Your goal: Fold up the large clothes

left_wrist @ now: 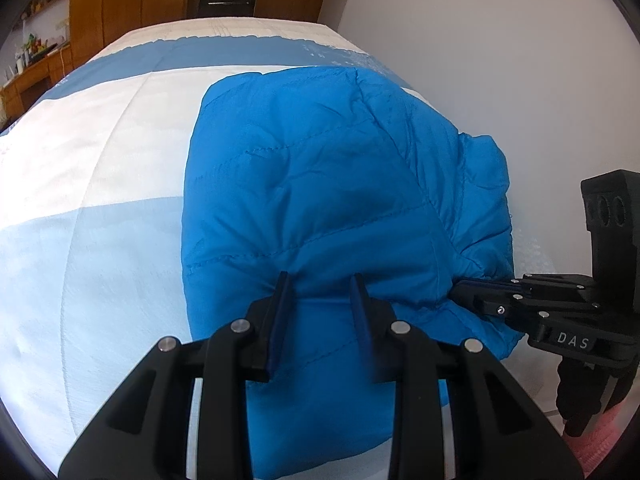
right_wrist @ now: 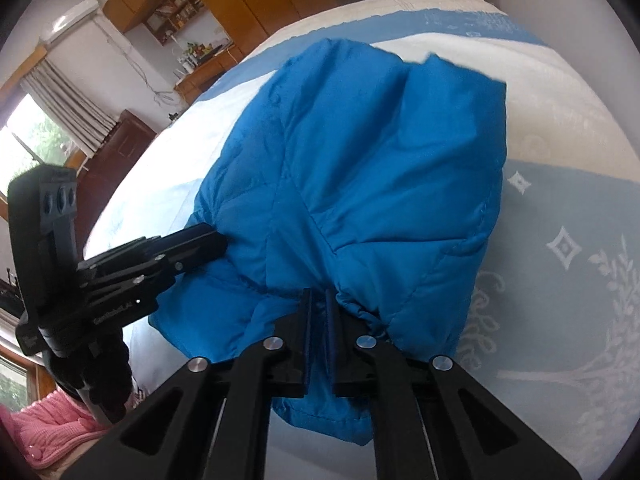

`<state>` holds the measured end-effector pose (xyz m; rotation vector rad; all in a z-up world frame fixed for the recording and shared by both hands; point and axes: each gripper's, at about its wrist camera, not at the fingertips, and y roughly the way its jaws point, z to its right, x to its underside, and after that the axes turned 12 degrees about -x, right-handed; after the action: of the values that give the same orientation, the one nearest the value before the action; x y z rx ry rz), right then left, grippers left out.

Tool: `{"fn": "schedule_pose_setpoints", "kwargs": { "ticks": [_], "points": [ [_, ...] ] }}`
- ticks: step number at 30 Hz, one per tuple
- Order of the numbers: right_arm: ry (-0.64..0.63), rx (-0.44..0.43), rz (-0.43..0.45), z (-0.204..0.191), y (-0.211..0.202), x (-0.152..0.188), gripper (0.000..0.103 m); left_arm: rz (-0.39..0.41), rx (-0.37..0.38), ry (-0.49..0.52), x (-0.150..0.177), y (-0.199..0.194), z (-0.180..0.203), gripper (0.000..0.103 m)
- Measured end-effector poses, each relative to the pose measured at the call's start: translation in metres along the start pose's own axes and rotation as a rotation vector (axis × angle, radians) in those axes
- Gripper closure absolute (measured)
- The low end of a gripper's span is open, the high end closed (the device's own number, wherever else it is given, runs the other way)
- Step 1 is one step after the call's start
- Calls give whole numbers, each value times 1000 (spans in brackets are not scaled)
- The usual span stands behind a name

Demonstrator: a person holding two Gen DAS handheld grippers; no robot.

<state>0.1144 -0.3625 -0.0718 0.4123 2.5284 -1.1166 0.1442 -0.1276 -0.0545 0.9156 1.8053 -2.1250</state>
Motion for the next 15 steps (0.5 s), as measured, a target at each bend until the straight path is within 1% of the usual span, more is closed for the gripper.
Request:
{"fn": "schedule_pose_setpoints", "kwargs": {
  "ticks": [7, 15],
  "points": [
    [10, -8, 23, 7, 6, 1, 100, 16, -5, -5, 5, 2, -2, 74],
    [7, 10, 44, -3, 6, 2, 100, 18, 4, -24, 8, -4, -4, 74]
  ]
}}
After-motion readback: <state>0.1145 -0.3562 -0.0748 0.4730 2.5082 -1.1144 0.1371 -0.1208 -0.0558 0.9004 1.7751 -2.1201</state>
